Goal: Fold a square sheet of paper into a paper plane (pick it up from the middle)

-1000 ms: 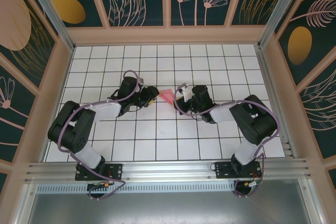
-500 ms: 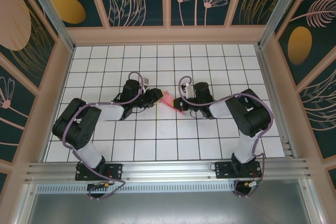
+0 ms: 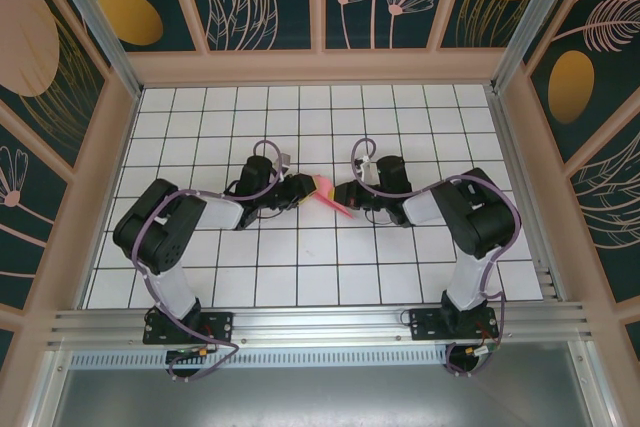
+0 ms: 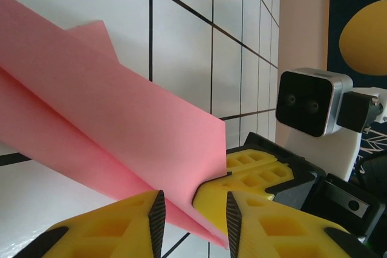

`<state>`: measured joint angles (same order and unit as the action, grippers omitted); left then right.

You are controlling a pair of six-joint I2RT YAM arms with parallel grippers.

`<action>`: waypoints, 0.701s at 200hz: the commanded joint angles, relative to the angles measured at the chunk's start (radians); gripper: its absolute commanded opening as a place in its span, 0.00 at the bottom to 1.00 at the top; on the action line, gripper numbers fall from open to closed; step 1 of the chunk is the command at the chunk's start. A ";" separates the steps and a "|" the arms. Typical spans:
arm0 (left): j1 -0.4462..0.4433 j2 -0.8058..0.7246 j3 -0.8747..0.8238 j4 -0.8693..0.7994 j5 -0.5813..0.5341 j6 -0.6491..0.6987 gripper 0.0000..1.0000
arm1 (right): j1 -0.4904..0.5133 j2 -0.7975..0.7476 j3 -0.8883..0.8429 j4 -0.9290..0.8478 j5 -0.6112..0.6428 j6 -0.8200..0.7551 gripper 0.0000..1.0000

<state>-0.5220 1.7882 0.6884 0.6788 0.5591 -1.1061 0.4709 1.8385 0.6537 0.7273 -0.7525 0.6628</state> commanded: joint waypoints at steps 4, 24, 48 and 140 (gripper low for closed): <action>-0.010 0.026 0.024 0.076 0.024 0.026 0.36 | -0.004 0.037 -0.009 0.061 -0.057 0.064 0.00; -0.014 0.042 0.027 0.085 0.027 0.024 0.35 | -0.005 0.053 -0.006 0.073 -0.075 0.089 0.00; -0.016 0.057 0.030 0.097 0.028 0.026 0.35 | -0.009 0.061 -0.006 0.069 -0.074 0.105 0.00; -0.020 0.098 0.044 0.112 0.039 0.029 0.33 | -0.015 0.096 0.015 0.006 -0.071 0.117 0.00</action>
<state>-0.5358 1.8648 0.7078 0.7521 0.5743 -1.1007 0.4648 1.9148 0.6537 0.7517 -0.8024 0.7692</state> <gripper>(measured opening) 0.335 0.066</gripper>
